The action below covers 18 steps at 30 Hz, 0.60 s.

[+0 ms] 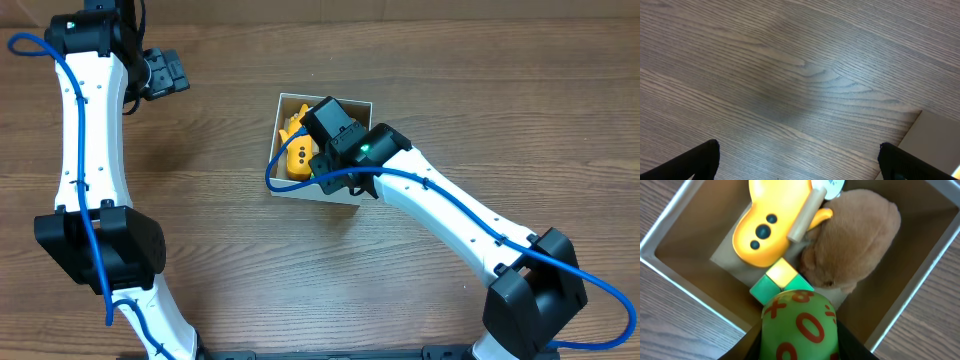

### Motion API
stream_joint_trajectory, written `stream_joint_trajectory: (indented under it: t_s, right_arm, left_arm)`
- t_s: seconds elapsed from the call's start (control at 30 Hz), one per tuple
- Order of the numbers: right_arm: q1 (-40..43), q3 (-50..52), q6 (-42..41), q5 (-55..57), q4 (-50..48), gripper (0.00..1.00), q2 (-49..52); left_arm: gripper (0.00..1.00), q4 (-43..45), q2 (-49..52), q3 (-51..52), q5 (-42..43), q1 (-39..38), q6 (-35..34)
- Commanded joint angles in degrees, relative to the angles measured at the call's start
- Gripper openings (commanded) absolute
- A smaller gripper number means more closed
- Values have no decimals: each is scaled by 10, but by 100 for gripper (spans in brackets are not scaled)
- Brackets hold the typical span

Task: Pack container
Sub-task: 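Press the green ball down into the box front corner with the right gripper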

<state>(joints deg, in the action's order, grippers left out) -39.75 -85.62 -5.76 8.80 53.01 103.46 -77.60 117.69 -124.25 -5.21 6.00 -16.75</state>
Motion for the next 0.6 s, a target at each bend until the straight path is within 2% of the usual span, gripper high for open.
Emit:
stream_joint_trajectory:
  t_s: [0.0,0.13,0.33,0.47,0.57]
  right_arm:
    - [1,2,2,6,-14,13,3]
    - [1,2,2,-10,-29,13,3]
    - [1,2,2,-92,-83,13,3]
    - [1,2,-2,-96,-117,13,3]
    - [1,2,-2,-96,-136,26,3]
  left_arm:
    - [100,0,3,-11,-1,-1,0]
    - [100,0,3,-11,-1,-1,0]
    - [100,0,3,-11,-1,-1,0]
    - [100,0,3,-11,-1,-1,0]
    - [100,0,3,-11,-1,-1,0]
